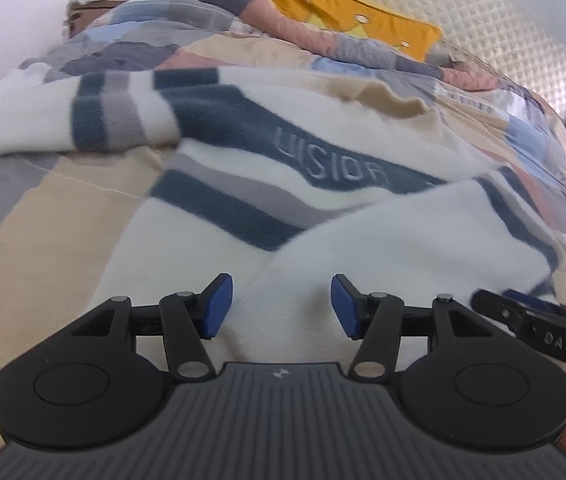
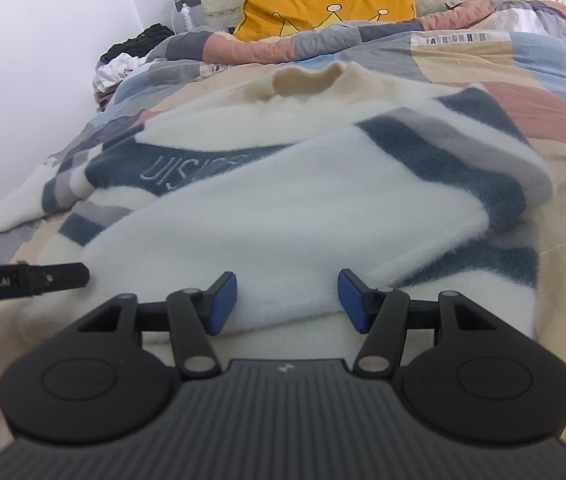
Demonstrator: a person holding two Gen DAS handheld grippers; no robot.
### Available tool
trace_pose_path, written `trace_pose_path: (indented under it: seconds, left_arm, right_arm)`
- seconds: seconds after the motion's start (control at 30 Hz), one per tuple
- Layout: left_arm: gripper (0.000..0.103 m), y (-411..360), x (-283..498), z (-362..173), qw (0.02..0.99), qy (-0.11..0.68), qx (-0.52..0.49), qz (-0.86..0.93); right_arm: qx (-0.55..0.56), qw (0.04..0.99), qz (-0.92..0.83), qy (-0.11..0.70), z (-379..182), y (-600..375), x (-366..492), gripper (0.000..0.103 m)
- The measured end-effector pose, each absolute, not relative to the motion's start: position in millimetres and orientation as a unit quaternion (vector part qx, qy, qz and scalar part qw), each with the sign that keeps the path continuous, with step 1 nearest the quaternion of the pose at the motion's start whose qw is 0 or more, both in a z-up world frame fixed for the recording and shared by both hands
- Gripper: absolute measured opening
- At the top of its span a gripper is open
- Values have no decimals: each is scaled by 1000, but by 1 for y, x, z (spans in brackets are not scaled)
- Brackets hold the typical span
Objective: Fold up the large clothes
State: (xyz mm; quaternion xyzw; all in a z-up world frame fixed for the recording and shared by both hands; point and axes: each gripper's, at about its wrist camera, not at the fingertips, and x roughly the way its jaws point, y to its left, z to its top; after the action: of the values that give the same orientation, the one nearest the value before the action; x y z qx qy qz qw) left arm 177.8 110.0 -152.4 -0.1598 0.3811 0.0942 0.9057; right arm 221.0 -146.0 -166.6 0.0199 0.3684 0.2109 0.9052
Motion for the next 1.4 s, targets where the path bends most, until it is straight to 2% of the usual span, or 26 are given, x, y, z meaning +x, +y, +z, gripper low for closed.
trace_pose_path:
  seconds: [0.17,0.57,0.67,0.93,1.1,1.4]
  left_arm:
    - [61,141,174,-131,899,361,-199,146]
    - [61,277,162,-75,837,328,-324,297]
    - [61,311,154,-85,815,320,-364,317]
    - [62,378,132,-154,746,316,-470,352]
    - [67,400,127,-173,738,265,-527,329]
    - [67,438,132,-199,724,171,-599,296]
  right_arm:
    - [24,902,216,373,-167,-150,219,58]
    - [39,898,207,387,-166,-153,217,58]
    - [34,898,209,387,-167,-153,216,58]
    - [43,898,203,389,-169,-154,215,58]
    - [37,898,202,389,-170,-152,215,58]
    - [35,897,197,394,-170,-147,220,61]
